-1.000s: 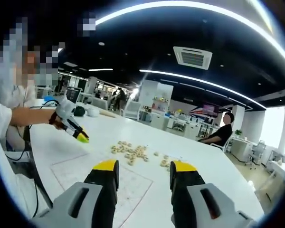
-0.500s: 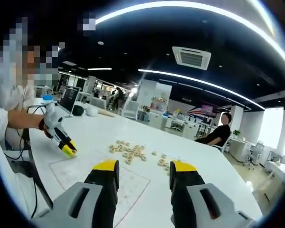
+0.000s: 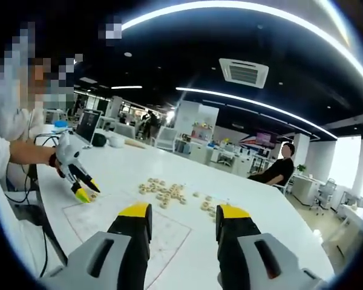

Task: Pick up the chess pieces one by one and place each piece onto its starting position on the chessboard, setting the pieces on their correct points until all the chess pieces are arranged in the starting layout

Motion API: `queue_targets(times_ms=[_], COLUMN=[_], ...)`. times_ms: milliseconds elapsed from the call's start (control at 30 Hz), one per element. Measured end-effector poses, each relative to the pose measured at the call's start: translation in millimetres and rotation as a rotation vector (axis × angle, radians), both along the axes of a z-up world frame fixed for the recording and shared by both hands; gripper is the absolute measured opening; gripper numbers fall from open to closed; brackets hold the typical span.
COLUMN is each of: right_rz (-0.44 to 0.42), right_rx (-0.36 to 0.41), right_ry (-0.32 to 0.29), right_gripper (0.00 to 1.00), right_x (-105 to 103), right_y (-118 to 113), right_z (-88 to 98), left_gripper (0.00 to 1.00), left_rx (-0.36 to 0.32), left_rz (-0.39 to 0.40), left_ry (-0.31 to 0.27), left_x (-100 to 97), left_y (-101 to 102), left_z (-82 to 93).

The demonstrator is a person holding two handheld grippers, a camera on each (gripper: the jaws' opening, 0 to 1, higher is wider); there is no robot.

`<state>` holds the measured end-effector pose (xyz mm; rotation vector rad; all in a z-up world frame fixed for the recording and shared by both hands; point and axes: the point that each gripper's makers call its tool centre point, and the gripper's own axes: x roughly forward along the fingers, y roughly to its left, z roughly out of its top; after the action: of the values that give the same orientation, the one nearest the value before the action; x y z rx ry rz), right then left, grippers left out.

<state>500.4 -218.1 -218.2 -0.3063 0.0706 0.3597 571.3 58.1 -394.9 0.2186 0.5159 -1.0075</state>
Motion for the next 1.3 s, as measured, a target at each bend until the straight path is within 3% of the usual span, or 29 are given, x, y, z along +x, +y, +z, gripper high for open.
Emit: queue_targets(times_ms=[167, 367, 600, 700, 800, 1167, 1300], right_rz=[0.001, -0.004, -0.008, -0.01, -0.01, -0.015, -0.016], right_rx=[0.0, 0.001, 0.001, 0.002, 0.001, -0.002, -0.003], right_ry=[0.002, -0.001, -0.003, -0.002, 0.0, 0.0, 0.001], right_gripper=[0.43, 0.43, 0.42, 0.42, 0.42, 0.42, 0.42], right_x=[0, 0, -1, 0, 0, 0, 0], right_y=[1, -1, -2, -3, -3, -5, -6], right_z=[-0.7, 0.1, 0.5, 0.3, -0.1, -0.1, -0.4], left_gripper=[0.47, 0.47, 0.47, 0.47, 0.48, 0.48, 0.47], left_rx=[-0.034, -0.029, -0.036, -0.031, 0.02, 0.049, 0.085], left_rz=[0.035, 0.063, 0.106, 0.124, 0.141, 0.153, 0.182], left_ry=[-0.03, -0.059, -0.088, -0.089, -0.128, -0.12, -0.123], left_x=[9.5, 22.1, 52.8, 66.4, 81.5, 121.8, 145.8], left_y=[5, 9, 13, 13, 14, -6, -4], left_z=[14.8, 23.4, 35.2, 36.2, 33.7, 25.4, 19.0])
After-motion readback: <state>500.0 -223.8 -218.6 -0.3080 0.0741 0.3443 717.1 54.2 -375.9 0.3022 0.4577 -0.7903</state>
